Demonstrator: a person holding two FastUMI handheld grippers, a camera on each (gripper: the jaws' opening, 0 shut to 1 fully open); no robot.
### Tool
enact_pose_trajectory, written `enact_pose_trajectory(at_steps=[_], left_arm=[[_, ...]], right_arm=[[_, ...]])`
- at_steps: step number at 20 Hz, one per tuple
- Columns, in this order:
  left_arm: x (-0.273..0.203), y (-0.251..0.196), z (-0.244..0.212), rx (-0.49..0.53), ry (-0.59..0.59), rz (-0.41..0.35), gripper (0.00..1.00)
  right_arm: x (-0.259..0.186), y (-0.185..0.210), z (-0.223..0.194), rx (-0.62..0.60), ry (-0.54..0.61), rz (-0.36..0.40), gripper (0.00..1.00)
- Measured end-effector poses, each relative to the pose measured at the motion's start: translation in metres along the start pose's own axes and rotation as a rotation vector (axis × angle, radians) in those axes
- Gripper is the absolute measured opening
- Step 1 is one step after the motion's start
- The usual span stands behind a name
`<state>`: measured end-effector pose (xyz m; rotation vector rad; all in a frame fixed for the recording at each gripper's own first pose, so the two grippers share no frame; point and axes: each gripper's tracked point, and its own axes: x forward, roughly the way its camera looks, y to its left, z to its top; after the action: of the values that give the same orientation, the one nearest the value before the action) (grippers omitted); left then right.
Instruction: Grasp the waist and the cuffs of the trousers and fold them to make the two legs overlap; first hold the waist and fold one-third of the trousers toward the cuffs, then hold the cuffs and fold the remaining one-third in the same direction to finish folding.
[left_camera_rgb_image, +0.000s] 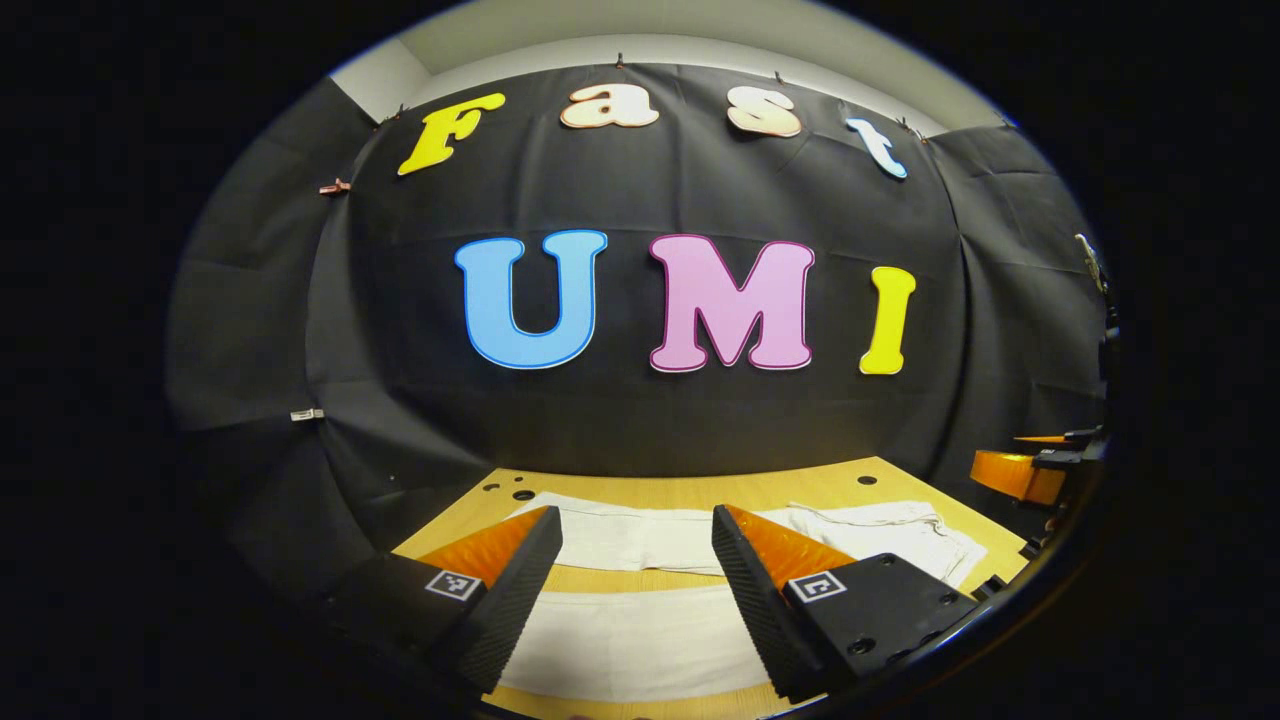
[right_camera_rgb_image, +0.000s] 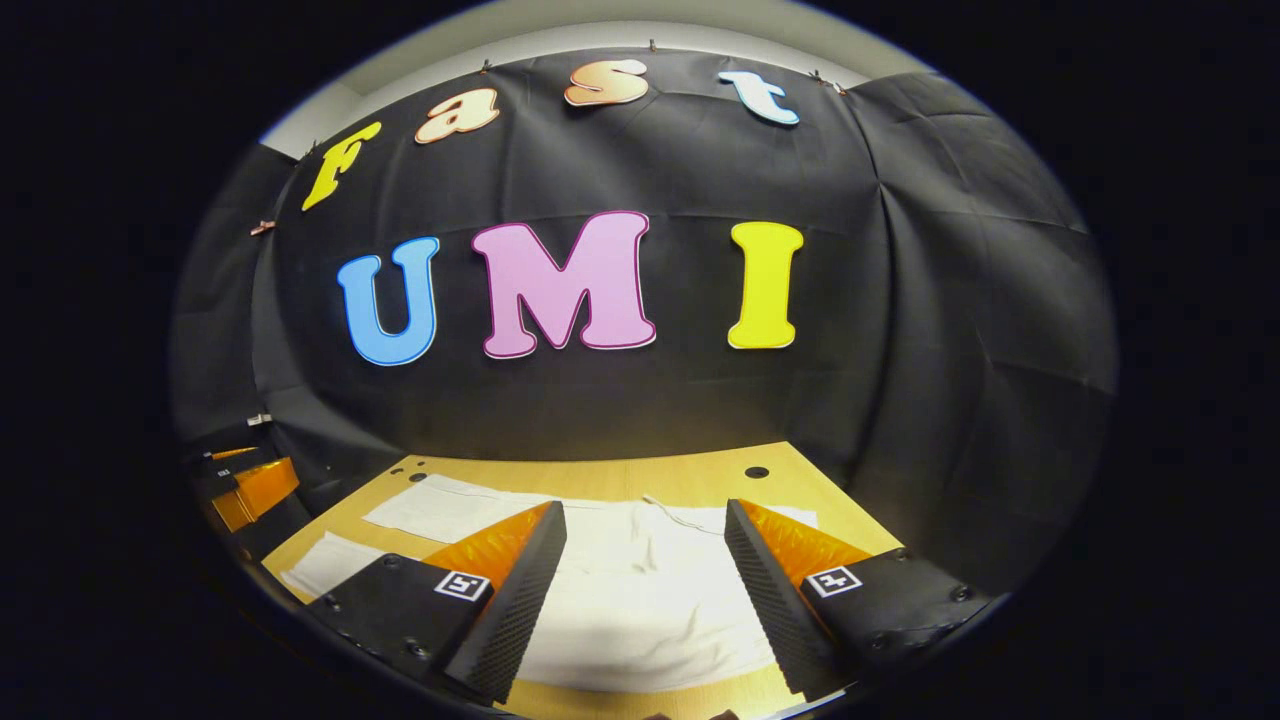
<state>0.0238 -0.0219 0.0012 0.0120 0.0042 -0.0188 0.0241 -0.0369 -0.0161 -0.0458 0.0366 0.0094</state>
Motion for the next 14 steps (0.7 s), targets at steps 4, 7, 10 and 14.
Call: enact_pose_trajectory(at_steps=[4,7,10,14], left_arm=[[0.001,0.005,-0.002,-0.009,0.007,0.028,0.95],[0.001,0.009,-0.010,-0.007,0.016,0.059,0.95],[0.001,0.014,-0.016,-0.009,0.031,0.095,0.96],[0.001,0.019,-0.029,-0.014,0.056,0.148,0.96]], right_arm=[[0.010,-0.012,-0.003,-0.044,0.006,0.023,0.98],[0.018,-0.027,-0.009,-0.106,0.014,0.029,0.98],[0.026,-0.046,-0.022,-0.173,0.038,0.038,0.98],[0.038,-0.080,-0.043,-0.305,0.078,0.063,0.98]])
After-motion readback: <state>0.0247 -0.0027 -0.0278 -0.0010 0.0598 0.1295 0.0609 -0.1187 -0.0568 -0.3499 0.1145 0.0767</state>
